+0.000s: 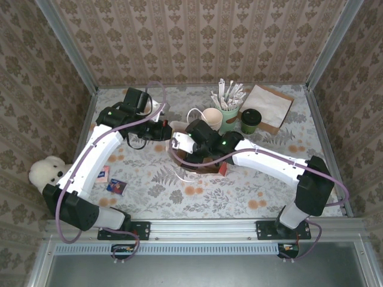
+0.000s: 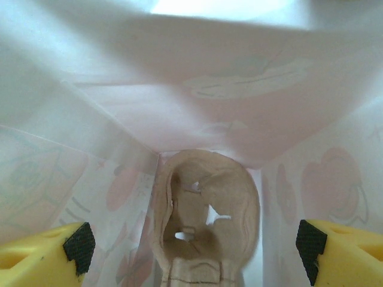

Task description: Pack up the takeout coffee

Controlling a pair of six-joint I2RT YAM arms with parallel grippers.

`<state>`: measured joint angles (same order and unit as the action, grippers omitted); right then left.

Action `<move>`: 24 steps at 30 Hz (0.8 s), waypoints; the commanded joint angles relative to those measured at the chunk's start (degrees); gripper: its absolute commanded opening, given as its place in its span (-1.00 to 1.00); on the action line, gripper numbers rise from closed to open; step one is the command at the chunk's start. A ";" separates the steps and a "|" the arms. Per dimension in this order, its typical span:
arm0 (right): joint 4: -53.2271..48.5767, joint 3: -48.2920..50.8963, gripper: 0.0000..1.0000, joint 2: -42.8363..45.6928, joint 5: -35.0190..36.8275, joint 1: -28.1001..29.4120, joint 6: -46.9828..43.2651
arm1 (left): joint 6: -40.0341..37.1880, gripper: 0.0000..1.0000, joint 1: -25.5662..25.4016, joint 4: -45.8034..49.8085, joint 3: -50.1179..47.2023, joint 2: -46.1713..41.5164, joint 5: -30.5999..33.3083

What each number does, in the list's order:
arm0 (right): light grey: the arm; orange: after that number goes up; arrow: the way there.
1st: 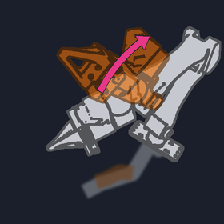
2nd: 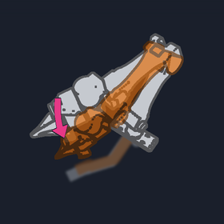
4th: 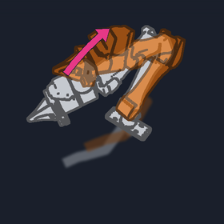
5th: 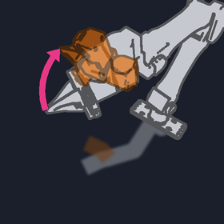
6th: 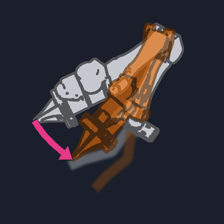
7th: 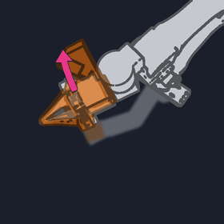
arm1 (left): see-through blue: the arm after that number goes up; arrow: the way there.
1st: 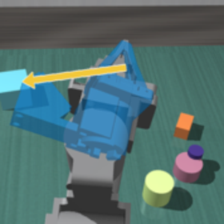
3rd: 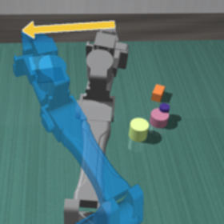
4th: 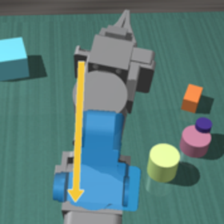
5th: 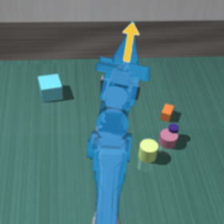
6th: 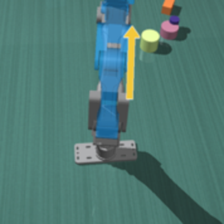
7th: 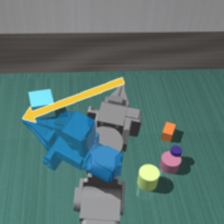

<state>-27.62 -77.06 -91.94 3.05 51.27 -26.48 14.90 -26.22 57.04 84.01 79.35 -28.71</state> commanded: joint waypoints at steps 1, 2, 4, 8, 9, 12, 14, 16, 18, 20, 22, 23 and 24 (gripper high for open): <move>-0.96 -3.32 0.84 0.43 -0.47 0.22 2.88 | -0.54 -0.69 1.25 1.33 0.78 -1.01 -2.89; -0.78 -3.36 0.84 1.29 -0.70 0.20 3.44 | -0.79 -0.62 1.47 1.41 1.00 -1.04 -3.07; -0.44 -3.10 0.86 2.97 -1.26 0.22 4.21 | -1.24 -0.48 1.96 1.37 1.36 -1.30 -4.12; 0.40 -2.40 0.93 5.66 -2.43 -0.07 5.71 | -1.32 -0.21 3.89 -0.56 1.59 -2.37 -7.71; 0.66 -2.48 0.95 5.90 -2.42 -0.08 6.05 | -1.27 -0.13 4.32 -1.21 1.59 -2.74 -9.91; 1.87 -3.85 0.99 6.39 -2.47 -0.20 7.80 | -1.39 0.04 5.98 -2.59 1.78 -3.63 -13.41; 2.64 -5.34 1.00 6.90 -3.02 -0.24 9.47 | -0.62 0.16 7.15 -4.07 1.47 -4.39 -14.99; 2.43 -6.64 1.00 7.67 -4.60 -0.23 9.79 | 0.63 0.29 8.21 -6.41 0.27 -5.56 -15.72; 2.36 -7.22 1.00 8.90 -6.53 -0.28 8.94 | 1.82 0.44 8.97 -9.34 -1.57 -7.14 -16.20; 3.71 -6.91 1.00 10.69 -7.31 -0.51 8.37 | 3.18 0.63 9.65 -12.90 -3.85 -8.98 -16.19; 5.29 -6.67 1.00 11.87 -7.58 -0.71 8.31 | 4.57 0.76 10.36 -16.07 -5.71 -10.72 -15.32; 6.17 -6.56 1.00 14.13 -7.58 -0.86 8.50 | 5.22 0.86 10.64 -17.02 -6.46 -11.72 -13.82; 6.81 -6.41 1.00 15.21 -7.47 -0.95 8.70 | 5.44 0.94 10.83 -17.46 -6.99 -12.56 -11.68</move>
<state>-24.53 -82.15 -81.19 -2.44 50.85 -19.05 18.39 -16.21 44.93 78.59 69.04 -42.09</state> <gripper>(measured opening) 0.999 0.947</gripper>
